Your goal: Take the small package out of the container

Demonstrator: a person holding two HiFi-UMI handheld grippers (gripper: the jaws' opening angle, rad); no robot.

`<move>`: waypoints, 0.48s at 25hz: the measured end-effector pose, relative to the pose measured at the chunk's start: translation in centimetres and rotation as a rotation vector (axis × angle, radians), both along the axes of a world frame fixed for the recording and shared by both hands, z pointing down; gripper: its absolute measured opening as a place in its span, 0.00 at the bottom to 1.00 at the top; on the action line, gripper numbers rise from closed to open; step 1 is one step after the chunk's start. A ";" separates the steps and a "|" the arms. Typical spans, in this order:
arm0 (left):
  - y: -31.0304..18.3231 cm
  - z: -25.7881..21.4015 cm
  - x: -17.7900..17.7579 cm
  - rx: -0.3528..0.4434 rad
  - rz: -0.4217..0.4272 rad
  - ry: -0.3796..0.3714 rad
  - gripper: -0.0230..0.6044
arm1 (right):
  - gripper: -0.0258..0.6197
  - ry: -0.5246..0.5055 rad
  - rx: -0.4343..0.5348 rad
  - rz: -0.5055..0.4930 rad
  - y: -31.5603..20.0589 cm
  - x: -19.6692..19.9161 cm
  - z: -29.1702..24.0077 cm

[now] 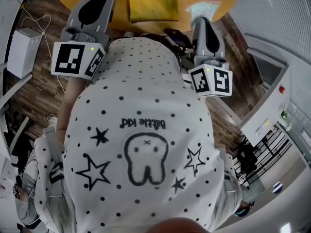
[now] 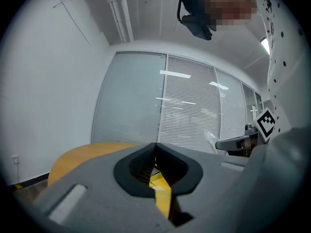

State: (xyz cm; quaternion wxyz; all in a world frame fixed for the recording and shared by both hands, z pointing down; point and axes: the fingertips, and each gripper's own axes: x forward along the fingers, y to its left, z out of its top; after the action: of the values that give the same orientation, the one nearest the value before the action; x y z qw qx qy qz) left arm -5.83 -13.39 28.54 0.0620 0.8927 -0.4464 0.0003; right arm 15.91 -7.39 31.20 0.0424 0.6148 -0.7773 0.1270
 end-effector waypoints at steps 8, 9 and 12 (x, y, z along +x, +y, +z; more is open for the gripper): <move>-0.3 -0.4 -0.2 0.012 -0.013 0.015 0.05 | 0.05 0.015 0.013 -0.002 -0.3 0.1 -0.6; -0.3 -0.4 -0.3 0.013 -0.015 0.016 0.05 | 0.05 0.018 0.014 -0.002 -0.3 0.1 -0.6; -0.3 -0.2 -0.4 0.008 -0.020 0.017 0.05 | 0.05 0.024 0.015 -0.001 -0.4 0.2 -0.7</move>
State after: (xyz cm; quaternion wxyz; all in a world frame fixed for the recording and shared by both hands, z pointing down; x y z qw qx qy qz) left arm -6.27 -13.71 28.34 0.0621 0.8883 -0.4549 -0.0096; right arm 16.15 -7.74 30.46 0.0473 0.6163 -0.7778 0.1139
